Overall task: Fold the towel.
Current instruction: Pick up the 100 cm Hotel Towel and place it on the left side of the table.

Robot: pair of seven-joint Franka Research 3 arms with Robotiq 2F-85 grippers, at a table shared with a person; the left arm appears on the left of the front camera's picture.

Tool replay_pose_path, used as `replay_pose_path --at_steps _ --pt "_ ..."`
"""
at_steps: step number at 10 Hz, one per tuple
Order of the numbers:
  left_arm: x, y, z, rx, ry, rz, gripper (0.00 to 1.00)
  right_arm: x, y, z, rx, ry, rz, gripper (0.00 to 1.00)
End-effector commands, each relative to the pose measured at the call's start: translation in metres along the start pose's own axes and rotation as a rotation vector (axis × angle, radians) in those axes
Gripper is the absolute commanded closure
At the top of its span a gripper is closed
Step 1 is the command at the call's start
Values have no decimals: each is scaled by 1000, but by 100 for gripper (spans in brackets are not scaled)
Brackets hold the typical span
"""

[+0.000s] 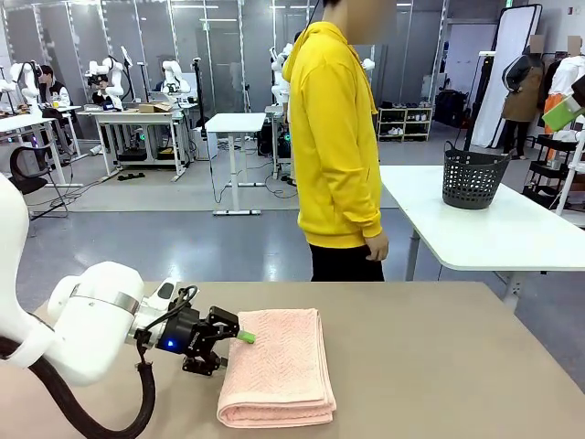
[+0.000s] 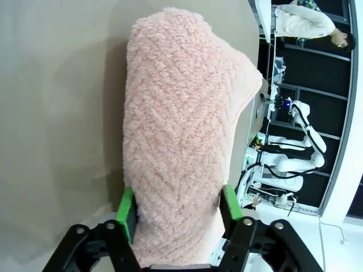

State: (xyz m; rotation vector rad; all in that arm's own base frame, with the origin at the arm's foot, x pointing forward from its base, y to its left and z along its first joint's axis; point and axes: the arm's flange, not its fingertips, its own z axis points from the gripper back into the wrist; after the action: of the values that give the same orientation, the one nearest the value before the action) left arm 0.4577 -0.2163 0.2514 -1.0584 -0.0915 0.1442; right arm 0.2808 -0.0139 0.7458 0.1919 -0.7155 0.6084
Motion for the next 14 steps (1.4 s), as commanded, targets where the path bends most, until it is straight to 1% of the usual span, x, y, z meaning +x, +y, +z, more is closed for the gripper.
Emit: replay_pose_path --at_steps 1,2,7,9,10,12,14 --pt "4 0 -11 -20 -21 -5 65 0 0 0 1 -4 -5 0" --pt "4 0 -11 -17 -23 -3 100 0 0 0 1 -4 -5 0" --pt "6 -5 -4 -23 -12 -7 100 0 0 0 1 -4 -5 0" --pt "5 -4 9 -35 -17 -19 100 0 0 0 1 -4 -5 0" --pt "5 -7 20 -23 -3 -35 100 0 0 0 1 -4 -5 0" --pt "8 -13 61 -28 -38 -43 100 0 0 0 1 -4 -5 0" --pt "13 -9 107 -29 -7 -33 100 0 0 0 1 -4 -5 0"
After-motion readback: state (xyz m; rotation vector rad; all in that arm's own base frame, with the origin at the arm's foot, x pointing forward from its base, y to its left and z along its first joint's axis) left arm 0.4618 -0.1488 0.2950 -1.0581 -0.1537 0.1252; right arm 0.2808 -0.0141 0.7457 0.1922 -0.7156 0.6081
